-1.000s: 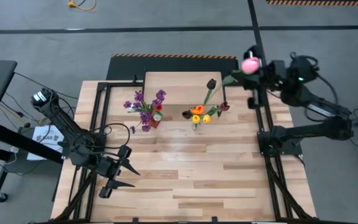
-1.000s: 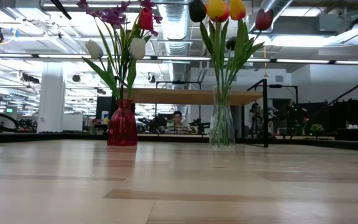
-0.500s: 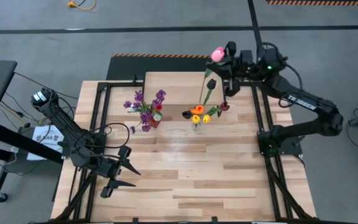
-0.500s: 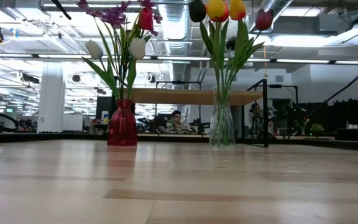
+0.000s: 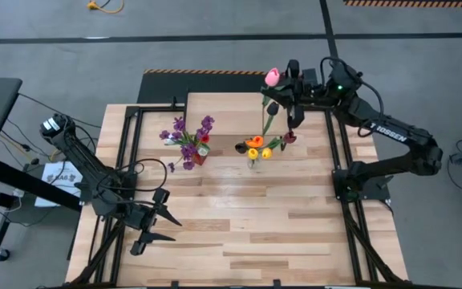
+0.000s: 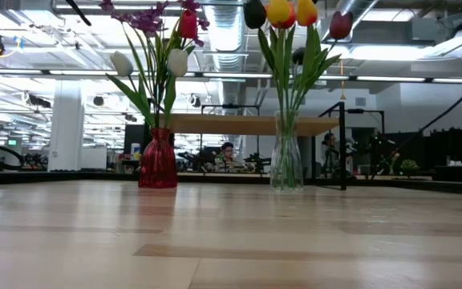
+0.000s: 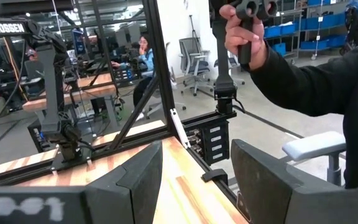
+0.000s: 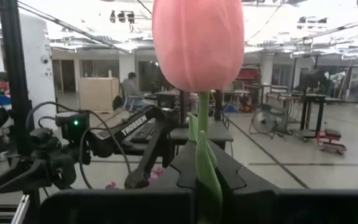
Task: Pick and place flowers into a vace then onto a shelf
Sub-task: Put the pink flower into the white flower vase
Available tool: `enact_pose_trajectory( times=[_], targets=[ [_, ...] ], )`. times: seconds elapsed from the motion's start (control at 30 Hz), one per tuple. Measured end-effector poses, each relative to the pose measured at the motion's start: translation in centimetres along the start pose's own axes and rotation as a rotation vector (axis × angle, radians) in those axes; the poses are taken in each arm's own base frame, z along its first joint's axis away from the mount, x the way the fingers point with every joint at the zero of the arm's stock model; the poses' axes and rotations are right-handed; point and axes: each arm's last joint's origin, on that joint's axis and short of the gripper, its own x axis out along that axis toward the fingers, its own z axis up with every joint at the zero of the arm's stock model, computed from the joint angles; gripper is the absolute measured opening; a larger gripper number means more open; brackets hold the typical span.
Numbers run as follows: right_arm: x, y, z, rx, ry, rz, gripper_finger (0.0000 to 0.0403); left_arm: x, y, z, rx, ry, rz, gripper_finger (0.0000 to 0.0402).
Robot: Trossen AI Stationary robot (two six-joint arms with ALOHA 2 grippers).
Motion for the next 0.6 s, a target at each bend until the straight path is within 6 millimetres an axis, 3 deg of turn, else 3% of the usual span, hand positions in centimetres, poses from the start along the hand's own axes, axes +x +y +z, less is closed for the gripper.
enact_pose_trajectory(
  times=[0.2, 0.6],
  targets=[
    [0.0, -0.1, -2.0, 0.011, 0.006, 0.003, 0.0, 0.0, 0.0, 0.0, -0.001, -0.001, 0.0, 0.0183],
    [0.0, 0.3, -4.1, 0.04, 0.006, 0.015, 0.0, 0.0, 0.0, 0.0, -0.001, -0.001, 0.0, 0.0183]
  ],
)
